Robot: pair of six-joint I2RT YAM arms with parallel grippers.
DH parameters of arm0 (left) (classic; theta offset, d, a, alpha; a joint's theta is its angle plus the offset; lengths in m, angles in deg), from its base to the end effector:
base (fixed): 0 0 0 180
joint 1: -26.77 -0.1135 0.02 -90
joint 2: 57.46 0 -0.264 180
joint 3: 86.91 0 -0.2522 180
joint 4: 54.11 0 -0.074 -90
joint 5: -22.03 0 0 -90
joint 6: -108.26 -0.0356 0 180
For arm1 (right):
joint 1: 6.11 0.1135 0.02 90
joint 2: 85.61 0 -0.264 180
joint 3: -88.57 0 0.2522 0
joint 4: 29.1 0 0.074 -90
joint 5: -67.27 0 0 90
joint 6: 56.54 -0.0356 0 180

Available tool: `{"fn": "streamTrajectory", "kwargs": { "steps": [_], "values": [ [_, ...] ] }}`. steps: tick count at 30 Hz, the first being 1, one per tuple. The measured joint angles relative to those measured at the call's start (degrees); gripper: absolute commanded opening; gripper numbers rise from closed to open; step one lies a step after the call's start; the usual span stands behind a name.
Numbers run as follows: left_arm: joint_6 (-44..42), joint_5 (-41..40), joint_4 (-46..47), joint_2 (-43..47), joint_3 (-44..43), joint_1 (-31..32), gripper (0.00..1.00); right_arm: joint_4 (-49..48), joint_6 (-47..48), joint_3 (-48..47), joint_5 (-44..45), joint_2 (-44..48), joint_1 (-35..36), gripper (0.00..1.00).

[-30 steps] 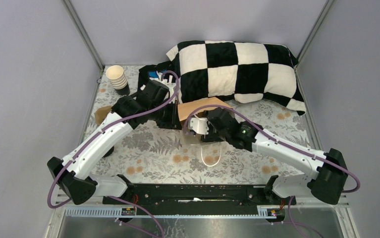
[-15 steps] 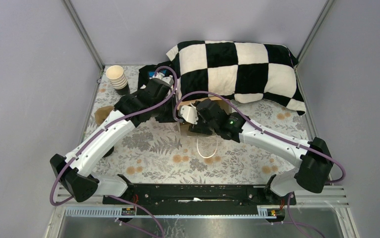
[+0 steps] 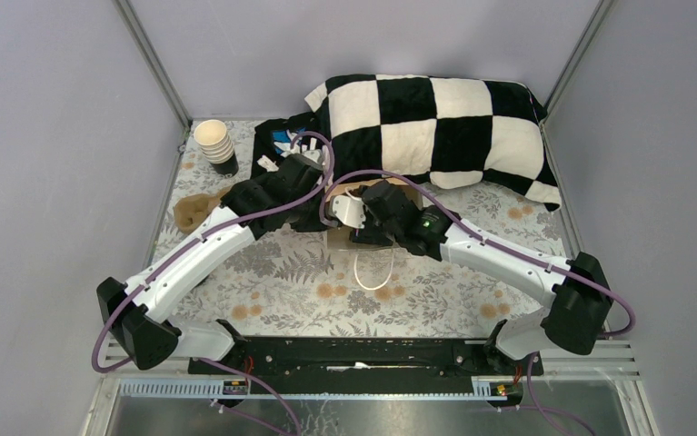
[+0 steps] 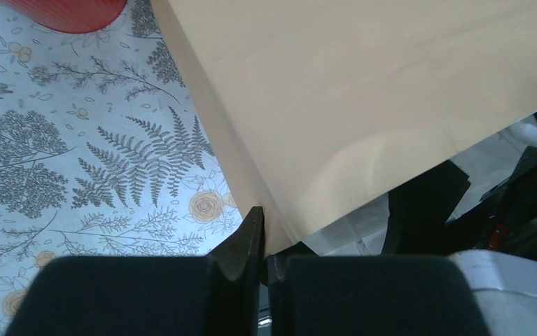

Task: Pack the takeout coffee

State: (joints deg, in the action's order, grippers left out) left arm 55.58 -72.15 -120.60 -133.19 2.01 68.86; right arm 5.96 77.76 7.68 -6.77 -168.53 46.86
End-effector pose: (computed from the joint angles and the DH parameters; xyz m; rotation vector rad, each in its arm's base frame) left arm 0.1998 -0.1769 0.3508 0.0727 2.5289 -0.4990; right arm 0.2040 0.2542 0.3013 -1.5447 1.5640 -0.2240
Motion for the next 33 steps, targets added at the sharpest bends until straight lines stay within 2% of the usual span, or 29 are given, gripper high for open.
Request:
{"fn": "streamTrajectory", "kwargs": {
  "steps": [9,15,33],
  "values": [
    [-1.49,1.46,0.57,5.57,4.83,1.36,0.0,2.23,9.16,1.73,-2.21,5.57,0.28,0.3],
    [-2.54,4.04,-1.64,6.86,4.7,1.36,0.0,3.85,13.11,1.92,-3.32,6.05,0.81,0.3],
    [-3.45,6.14,-3.02,6.84,4.28,1.36,0.0,-3.56,20.81,10.88,-2.95,7.02,1.27,0.29]
  ]
}}
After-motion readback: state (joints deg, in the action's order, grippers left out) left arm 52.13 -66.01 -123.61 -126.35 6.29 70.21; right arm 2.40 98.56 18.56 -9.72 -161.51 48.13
